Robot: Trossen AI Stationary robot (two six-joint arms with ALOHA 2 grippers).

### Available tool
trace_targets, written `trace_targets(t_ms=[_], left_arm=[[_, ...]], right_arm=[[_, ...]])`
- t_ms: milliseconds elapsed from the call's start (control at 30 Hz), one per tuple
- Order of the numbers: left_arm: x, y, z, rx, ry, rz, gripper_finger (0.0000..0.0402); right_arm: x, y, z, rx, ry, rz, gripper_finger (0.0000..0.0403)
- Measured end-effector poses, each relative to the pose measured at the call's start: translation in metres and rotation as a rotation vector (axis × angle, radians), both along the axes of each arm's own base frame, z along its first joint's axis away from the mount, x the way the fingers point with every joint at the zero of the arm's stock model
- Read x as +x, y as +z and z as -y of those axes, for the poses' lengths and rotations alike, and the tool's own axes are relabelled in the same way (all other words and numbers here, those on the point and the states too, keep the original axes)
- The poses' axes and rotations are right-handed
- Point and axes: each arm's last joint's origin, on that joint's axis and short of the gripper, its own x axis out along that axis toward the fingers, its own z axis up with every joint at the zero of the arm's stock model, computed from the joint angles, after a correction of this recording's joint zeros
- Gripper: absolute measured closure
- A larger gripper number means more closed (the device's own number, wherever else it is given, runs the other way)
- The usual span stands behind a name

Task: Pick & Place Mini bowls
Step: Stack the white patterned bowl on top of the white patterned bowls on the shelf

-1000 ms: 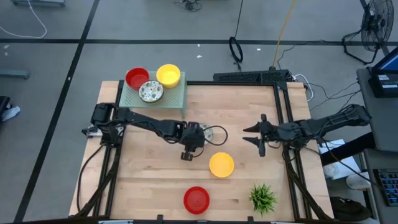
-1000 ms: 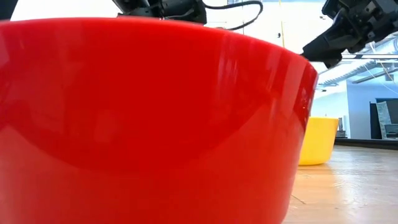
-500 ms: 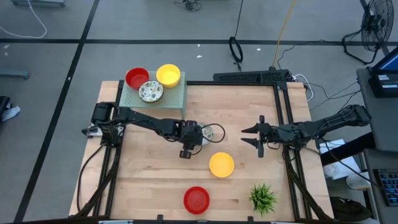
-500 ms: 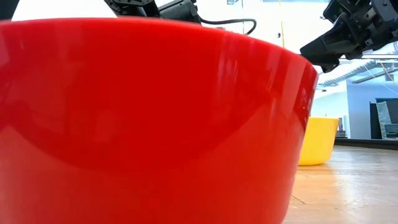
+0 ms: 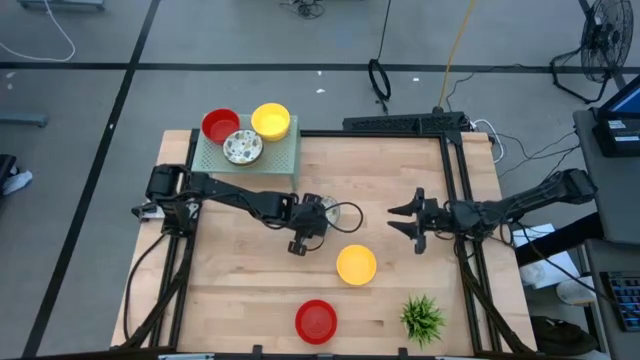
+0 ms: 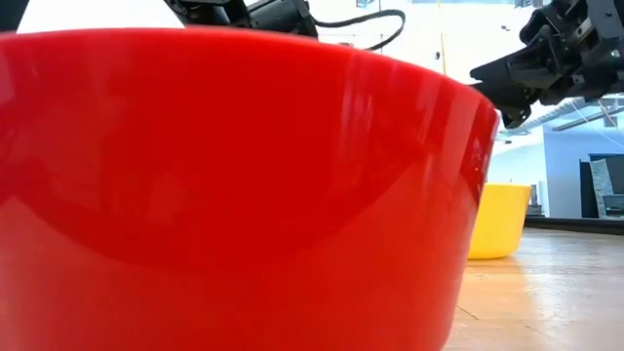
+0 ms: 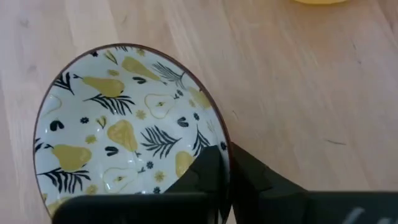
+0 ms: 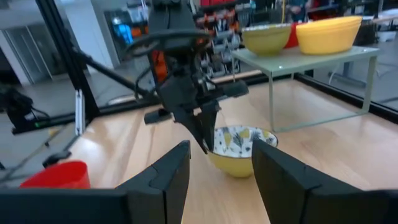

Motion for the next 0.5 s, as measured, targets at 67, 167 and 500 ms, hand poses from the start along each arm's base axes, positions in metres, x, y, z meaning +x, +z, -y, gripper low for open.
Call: trace_targets(t_ms=[67, 167, 500], left_arm=[[0.000, 0.002, 0.002, -0.003, 0.002, 0.014, 0.0381], [-0.001, 0.012, 0.007, 0.008, -0.003, 0.036, 0.0390], [-0.030, 0.099, 0.012, 0.104, 0.057, 0.301, 0.0390]], right_arm=[[-0.002, -0.005, 0.001, 0.008, -0.001, 0.027, 0.0243], [-0.003, -0.002, 0.001, 0.026, -0.001, 0.094, 0.0242], [-0.004, 0.001, 0.001, 0.036, 0.000, 0.130, 0.0242]])
